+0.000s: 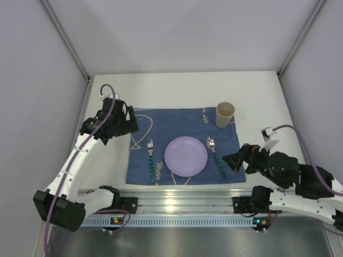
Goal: Set the dinner table for one person
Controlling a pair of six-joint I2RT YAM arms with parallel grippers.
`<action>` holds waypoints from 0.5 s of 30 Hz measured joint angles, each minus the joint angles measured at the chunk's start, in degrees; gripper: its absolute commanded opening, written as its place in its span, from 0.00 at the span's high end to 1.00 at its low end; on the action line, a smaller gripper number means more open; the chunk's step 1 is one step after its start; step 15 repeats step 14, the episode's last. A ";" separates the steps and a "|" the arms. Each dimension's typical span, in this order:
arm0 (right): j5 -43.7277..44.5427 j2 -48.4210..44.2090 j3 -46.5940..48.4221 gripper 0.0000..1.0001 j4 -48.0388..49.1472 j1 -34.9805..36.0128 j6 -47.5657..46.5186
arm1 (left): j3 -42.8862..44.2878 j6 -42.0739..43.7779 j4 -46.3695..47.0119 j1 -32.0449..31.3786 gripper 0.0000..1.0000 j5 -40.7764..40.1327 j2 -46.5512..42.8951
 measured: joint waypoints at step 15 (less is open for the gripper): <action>4.70 -1.40 -0.61 0.00 -5.42 0.00 4.90 | -1.97 3.15 13.20 0.00 0.01 -4.35 3.56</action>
